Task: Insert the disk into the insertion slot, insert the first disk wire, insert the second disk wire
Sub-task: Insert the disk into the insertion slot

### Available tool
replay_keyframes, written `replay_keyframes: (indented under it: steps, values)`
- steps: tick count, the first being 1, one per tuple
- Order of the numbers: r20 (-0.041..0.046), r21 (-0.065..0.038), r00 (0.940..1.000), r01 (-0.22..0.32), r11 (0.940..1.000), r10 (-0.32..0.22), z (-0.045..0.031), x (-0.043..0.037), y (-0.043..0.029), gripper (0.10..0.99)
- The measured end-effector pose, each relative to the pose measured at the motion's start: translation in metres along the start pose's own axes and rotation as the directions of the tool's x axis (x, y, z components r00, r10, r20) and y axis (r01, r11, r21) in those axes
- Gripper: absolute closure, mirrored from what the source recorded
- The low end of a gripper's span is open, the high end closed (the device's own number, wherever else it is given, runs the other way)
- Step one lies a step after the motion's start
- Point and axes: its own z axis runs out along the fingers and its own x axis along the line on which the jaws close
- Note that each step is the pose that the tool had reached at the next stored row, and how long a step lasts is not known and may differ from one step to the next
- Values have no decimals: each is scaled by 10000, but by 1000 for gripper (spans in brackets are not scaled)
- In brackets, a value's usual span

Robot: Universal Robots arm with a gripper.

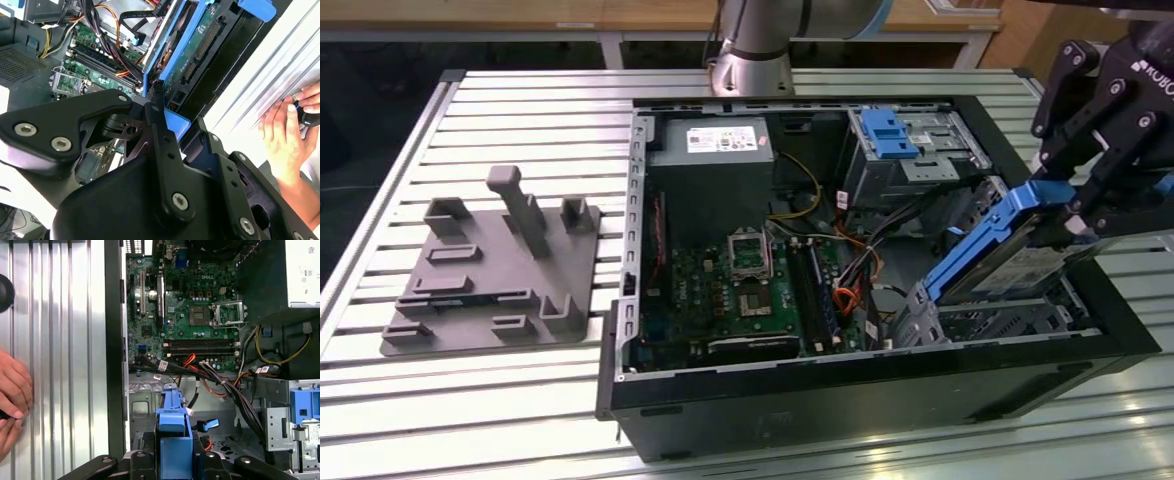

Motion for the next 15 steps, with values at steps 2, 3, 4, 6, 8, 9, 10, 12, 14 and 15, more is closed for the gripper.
replay_keyframes:
  steps: [2, 3, 4, 6, 8, 9, 10, 12, 14, 15]
  values:
    - [-6, -3, 10000, 1, 10000, -1, 17, 1, -1, 722]
    - [-9, -7, 10000, 1, 10000, -1, 27, 1, -1, 722]
    - [-9, -14, 10000, 2, 10000, -2, 38, 2, -3, 722]
    - [-11, -28, 10000, 1, 10000, -1, 61, 3, -8, 722]
    - [-12, -40, 10000, 0, 10000, 0, 90, 5, -15, 722]
    - [-13, -42, 10000, -1, 10000, 1, 104, 6, -20, 722]
    - [-13, -44, 10000, -1, 10000, 1, 119, 7, -24, 722]
    - [-12, -45, 10000, -2, 10000, 2, 152, 9, -30, 722]
    - [-12, -46, 10000, -1, 10000, 1, 188, 11, -36, 722]
    - [-12, -46, 10000, -2, 10000, 2, 205, 13, -38, 722]
